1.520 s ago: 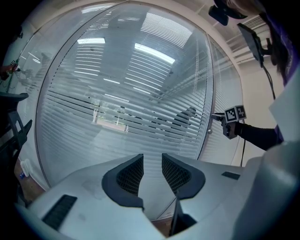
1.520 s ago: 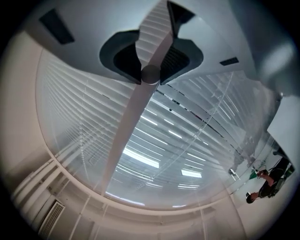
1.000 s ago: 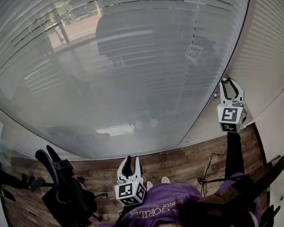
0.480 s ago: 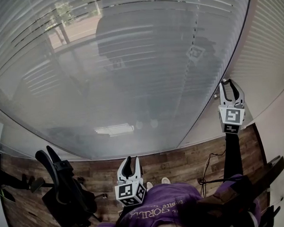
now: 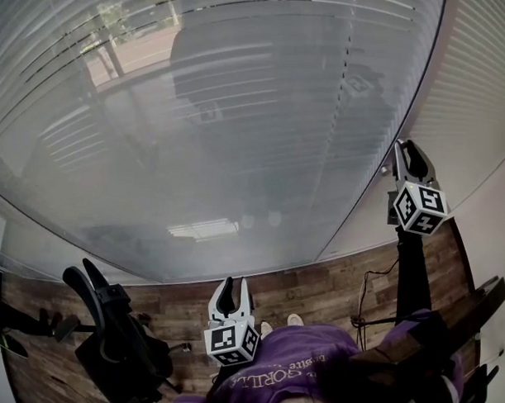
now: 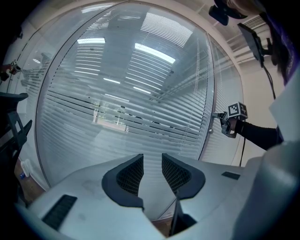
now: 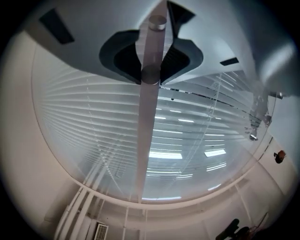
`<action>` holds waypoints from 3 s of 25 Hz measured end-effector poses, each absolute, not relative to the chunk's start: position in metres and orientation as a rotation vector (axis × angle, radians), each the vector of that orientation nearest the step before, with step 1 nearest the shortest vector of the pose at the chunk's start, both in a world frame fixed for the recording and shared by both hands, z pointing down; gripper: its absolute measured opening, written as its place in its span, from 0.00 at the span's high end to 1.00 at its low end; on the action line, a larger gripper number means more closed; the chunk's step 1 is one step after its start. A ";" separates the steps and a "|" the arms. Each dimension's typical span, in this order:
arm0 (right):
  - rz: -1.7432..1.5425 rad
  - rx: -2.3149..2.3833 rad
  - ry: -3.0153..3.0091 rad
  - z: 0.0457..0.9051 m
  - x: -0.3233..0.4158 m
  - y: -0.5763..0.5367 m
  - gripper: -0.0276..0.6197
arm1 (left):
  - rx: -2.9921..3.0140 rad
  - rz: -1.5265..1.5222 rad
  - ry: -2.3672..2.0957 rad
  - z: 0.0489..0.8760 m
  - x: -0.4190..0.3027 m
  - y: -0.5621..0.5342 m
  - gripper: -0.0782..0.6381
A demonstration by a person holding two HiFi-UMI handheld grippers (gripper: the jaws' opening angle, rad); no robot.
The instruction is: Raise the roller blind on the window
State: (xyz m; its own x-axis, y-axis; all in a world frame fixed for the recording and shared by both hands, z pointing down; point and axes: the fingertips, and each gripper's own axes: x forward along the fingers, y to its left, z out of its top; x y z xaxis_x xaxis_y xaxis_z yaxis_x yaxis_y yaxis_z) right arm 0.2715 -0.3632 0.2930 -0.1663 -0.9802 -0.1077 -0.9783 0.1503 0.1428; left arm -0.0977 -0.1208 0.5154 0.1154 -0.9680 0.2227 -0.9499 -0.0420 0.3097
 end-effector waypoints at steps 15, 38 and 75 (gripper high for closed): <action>-0.695 1.819 -2.005 0.292 0.261 -0.362 0.77 | 2.027 -0.060 -1.858 0.517 -0.096 -0.122 0.72; -0.359 1.946 -2.303 0.295 0.270 -0.365 0.77 | 2.024 -0.057 -1.859 0.517 -0.095 -0.122 0.72; -0.339 1.949 -2.337 0.294 0.269 -0.363 0.77 | 2.037 -0.061 -1.856 0.517 -0.091 -0.122 0.72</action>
State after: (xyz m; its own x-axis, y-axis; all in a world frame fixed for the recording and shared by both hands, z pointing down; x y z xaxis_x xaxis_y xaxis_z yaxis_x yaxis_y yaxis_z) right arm 0.2686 -0.3628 0.2938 -0.1880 -0.9789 -0.0802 -0.9613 0.1666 0.2195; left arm -0.0911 -0.1216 0.5168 0.1256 -0.9670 0.2217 -0.9504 -0.0532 0.3063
